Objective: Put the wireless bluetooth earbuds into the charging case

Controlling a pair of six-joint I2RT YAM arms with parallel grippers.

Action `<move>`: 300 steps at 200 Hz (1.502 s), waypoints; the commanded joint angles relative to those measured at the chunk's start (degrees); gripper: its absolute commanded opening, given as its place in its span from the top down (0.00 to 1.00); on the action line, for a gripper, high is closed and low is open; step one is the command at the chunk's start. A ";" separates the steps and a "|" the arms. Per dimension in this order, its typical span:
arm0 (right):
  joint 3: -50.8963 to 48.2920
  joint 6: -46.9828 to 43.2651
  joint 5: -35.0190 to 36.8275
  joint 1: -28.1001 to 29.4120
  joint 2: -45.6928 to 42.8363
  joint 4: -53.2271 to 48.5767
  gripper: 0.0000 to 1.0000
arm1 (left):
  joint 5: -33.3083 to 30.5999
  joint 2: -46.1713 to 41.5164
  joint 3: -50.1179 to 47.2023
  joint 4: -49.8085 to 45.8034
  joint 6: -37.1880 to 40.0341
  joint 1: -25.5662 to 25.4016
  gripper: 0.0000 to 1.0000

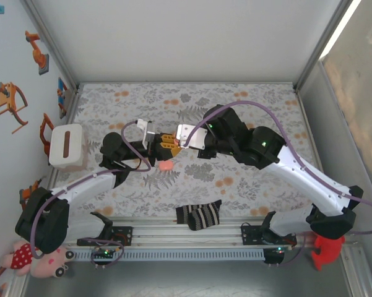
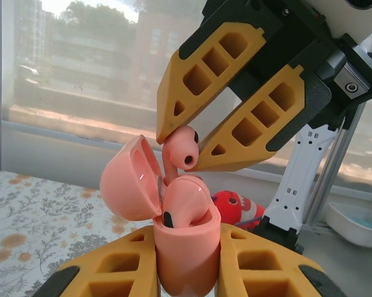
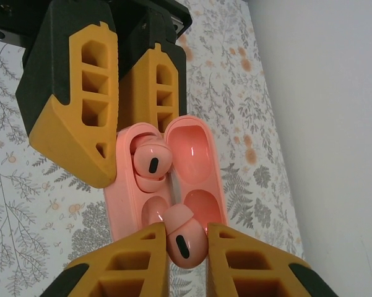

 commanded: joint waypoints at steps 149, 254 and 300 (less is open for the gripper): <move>2.62 6.06 -5.27 0.40 -2.88 1.30 0.54 | -1.99 -0.82 -0.78 3.89 0.85 0.23 1.00; -5.48 29.95 -17.20 -12.95 -10.59 12.43 0.16 | -4.48 -4.17 -2.75 3.61 3.99 2.14 1.00; -11.10 40.73 -28.12 -17.63 -10.89 20.64 0.04 | -3.07 -4.52 -1.83 5.25 2.77 6.52 1.00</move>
